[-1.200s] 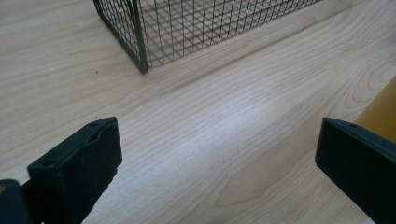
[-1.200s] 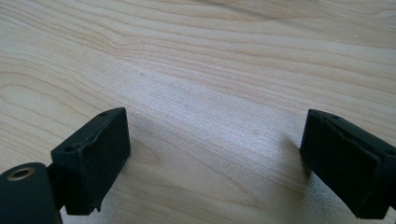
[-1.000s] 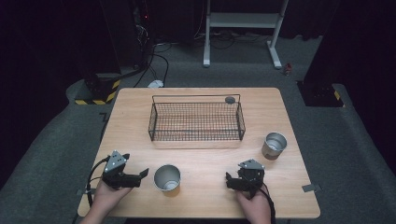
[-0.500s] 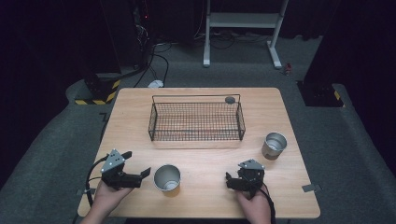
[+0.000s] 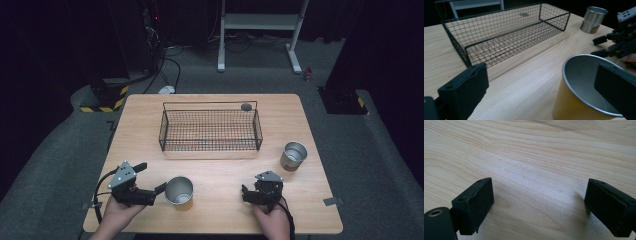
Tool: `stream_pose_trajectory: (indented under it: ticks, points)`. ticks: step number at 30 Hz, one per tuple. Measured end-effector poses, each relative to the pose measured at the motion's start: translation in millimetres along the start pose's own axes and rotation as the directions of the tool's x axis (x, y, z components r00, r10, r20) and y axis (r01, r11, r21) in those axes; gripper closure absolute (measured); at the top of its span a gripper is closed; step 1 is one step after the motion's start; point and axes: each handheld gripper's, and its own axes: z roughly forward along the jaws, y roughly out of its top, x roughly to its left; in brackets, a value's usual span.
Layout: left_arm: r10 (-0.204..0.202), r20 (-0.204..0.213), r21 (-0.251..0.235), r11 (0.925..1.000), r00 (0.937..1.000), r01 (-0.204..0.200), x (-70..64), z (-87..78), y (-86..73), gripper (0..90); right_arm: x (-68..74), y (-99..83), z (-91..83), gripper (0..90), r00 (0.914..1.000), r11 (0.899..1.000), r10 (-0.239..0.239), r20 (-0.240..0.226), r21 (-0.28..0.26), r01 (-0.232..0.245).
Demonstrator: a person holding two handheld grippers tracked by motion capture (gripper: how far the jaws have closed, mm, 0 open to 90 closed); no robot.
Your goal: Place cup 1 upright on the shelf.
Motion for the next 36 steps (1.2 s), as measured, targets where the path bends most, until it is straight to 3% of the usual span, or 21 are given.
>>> stream_pose_trajectory:
  ticks: [10, 22, 30, 36]
  points:
    - [0.028, 0.074, -0.018, 0.9995, 0.9969, -0.027, -18.3, 5.3, 2.5, 0.0, 0.1, 0.0, 0.0, 8.7, 1.0000, 1.000, 0.000, 0.001, 0.000, 0.000]
    - [0.045, 0.125, -0.020, 0.9989, 0.9911, -0.043, -30.0, 13.5, 0.5, 0.0, 0.1, -0.1, -0.2, 8.8, 1.0000, 1.000, -0.003, 0.003, 0.000, 0.003]
    - [0.062, 0.176, -0.018, 0.9981, 0.9825, -0.060, -37.7, 21.6, -3.0, 0.0, 0.1, -0.1, -0.2, 8.8, 1.0000, 1.000, -0.003, 0.003, 0.000, 0.003]
    - [0.073, 0.189, -0.002, 0.9973, 0.9792, -0.074, -41.7, 27.8, -6.9, 0.0, 0.2, -0.2, -0.1, 8.9, 1.0000, 1.000, -0.003, 0.003, -0.002, 0.003]
